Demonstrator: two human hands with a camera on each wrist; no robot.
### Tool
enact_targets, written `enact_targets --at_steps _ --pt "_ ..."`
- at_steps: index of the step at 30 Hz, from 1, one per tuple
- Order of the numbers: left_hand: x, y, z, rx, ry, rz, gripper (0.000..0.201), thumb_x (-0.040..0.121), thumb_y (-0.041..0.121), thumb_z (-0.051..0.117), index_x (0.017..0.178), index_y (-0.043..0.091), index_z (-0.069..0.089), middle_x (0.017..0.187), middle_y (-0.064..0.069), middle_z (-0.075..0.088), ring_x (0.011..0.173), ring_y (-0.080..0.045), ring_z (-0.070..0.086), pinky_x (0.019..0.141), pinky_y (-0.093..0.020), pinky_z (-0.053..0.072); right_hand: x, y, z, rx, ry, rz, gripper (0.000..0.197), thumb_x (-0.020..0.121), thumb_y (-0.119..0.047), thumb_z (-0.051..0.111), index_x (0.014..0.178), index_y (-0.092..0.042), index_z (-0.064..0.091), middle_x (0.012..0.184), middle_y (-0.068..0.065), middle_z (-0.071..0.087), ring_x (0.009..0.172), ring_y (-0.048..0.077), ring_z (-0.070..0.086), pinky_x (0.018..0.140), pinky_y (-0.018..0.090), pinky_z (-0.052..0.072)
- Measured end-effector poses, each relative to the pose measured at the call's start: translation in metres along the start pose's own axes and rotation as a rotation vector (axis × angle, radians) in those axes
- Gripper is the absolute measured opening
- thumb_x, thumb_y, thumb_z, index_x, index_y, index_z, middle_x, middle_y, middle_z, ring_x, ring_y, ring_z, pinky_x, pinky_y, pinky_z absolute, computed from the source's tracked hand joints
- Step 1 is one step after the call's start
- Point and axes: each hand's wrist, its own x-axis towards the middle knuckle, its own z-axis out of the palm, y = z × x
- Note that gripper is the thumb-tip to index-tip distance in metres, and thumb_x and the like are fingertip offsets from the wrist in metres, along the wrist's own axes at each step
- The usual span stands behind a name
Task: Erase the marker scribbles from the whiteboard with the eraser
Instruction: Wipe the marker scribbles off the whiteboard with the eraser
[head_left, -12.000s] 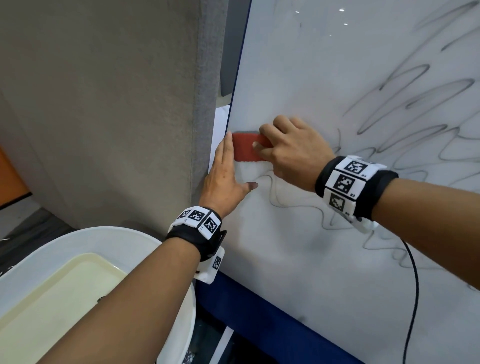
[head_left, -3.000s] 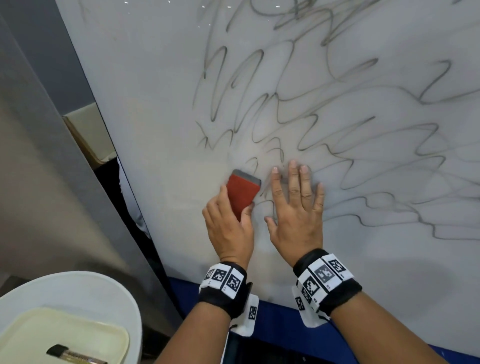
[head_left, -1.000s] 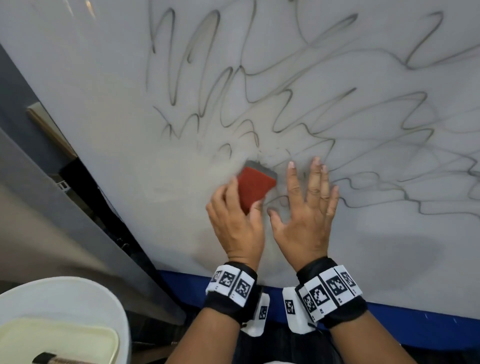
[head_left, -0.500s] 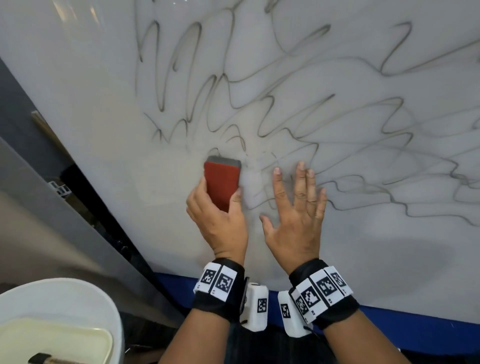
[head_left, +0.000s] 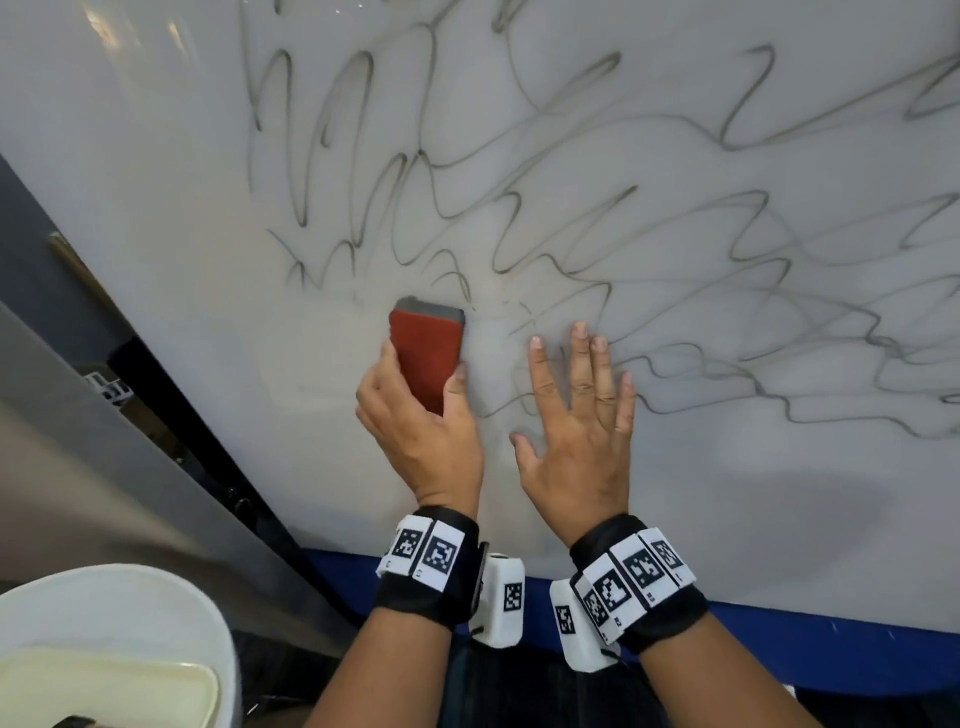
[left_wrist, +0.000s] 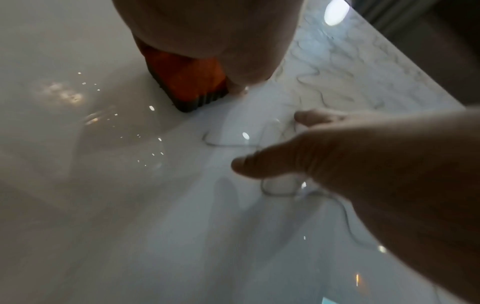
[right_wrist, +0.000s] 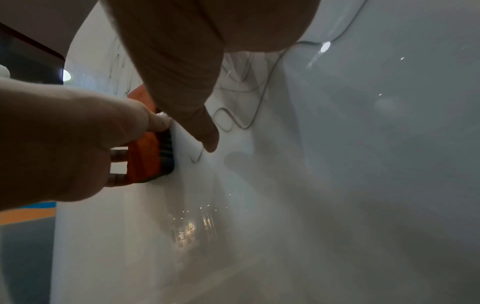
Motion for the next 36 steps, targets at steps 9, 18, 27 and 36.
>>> enact_targets --at_steps 9,18,27,36 --pt "-0.012 -0.02 -0.001 0.055 -0.065 0.066 0.068 0.078 0.021 0.081 0.137 0.006 0.05 0.125 -0.015 0.051 0.114 -0.029 0.045 0.101 -0.035 0.038 -0.001 -0.001 0.002 -0.011 0.012 0.006 0.11 0.068 -0.031 0.083 0.157 -0.024 0.02 0.165 0.006 -0.002 0.153 0.022 -0.005 0.121 0.054 0.01" --pt "-0.036 -0.024 0.002 0.118 -0.191 0.184 0.065 0.077 0.017 0.079 0.135 0.006 0.051 0.125 -0.013 0.049 0.111 -0.028 0.044 0.094 -0.049 0.046 -0.001 -0.006 0.006 -0.018 0.014 0.028 0.105 0.072 -0.03 0.081 0.157 -0.023 0.021 0.165 0.007 -0.005 0.153 0.025 -0.005 0.121 0.055 0.008" --pt "-0.001 -0.027 -0.001 0.062 -0.035 0.037 0.072 0.081 0.028 0.079 0.141 0.009 0.045 0.129 -0.013 0.048 0.116 -0.025 0.043 0.097 -0.05 0.046 -0.001 -0.006 0.008 -0.032 0.037 0.032 0.109 0.07 -0.031 0.085 0.157 -0.025 0.019 0.165 0.005 -0.004 0.153 0.023 -0.006 0.122 0.05 0.002" --pt "0.008 -0.025 -0.009 0.102 -0.076 0.225 0.067 0.079 0.024 0.078 0.138 0.011 0.049 0.123 -0.013 0.051 0.11 -0.028 0.045 0.097 -0.044 0.043 -0.001 -0.011 0.013 -0.008 0.077 0.058 0.111 0.069 -0.031 0.085 0.157 -0.024 0.018 0.165 0.009 0.001 0.153 0.026 -0.003 0.122 0.05 0.002"
